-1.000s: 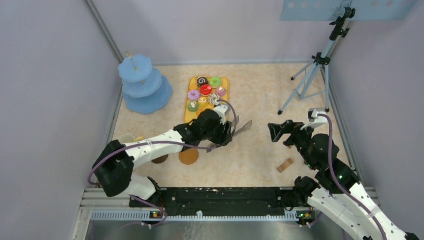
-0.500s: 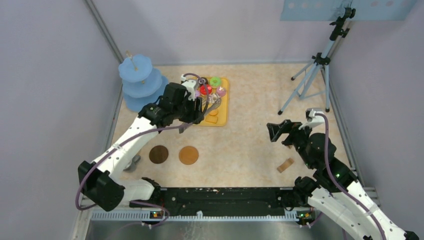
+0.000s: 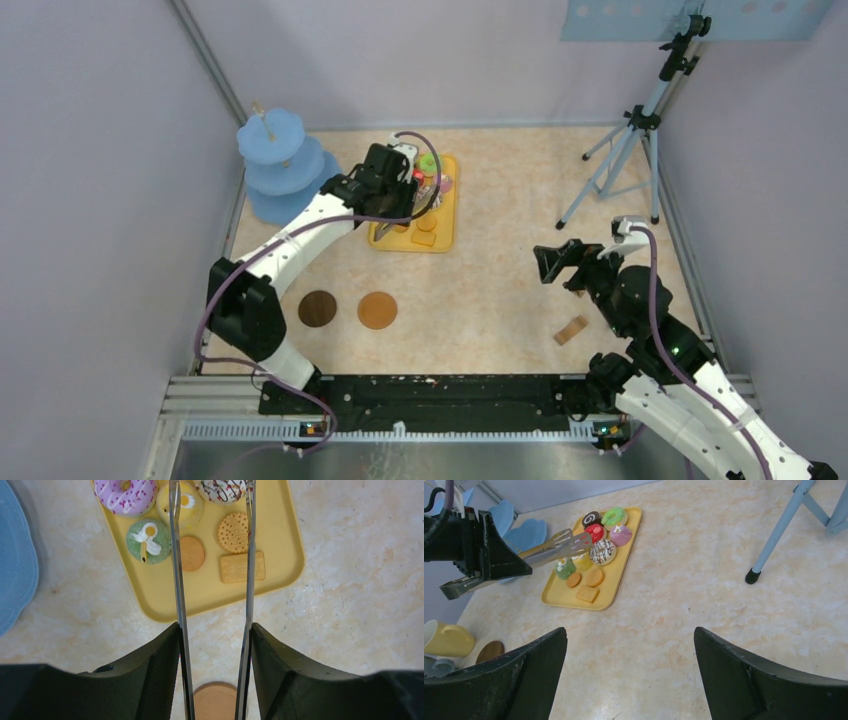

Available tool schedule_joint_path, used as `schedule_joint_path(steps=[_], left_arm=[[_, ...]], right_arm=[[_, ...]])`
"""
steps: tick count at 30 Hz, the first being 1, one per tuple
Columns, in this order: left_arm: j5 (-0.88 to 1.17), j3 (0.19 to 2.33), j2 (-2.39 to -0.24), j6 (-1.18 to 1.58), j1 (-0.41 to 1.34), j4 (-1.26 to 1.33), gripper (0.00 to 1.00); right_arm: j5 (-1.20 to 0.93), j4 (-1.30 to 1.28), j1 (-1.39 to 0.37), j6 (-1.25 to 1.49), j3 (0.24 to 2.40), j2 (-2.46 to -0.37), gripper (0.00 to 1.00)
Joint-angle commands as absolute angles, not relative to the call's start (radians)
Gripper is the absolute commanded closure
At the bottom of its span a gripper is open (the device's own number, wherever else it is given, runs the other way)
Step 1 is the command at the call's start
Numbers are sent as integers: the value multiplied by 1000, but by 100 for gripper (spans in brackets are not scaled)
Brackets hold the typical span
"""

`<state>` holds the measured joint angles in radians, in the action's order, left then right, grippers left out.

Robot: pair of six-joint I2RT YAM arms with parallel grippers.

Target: Serve the afternoon tea

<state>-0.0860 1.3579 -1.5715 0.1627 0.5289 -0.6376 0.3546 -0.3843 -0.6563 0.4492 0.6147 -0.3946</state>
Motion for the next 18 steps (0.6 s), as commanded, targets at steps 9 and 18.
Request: schedule_joint_path(steps=[9,18], left_arm=[[-117,1623,-1771,63,550,-693,42],[-147,1633,-1846,70,561,-703,42]], right_arm=[[361,-349,-650,457,624,-382,5],[359,-347,-650,460,614,-374,5]])
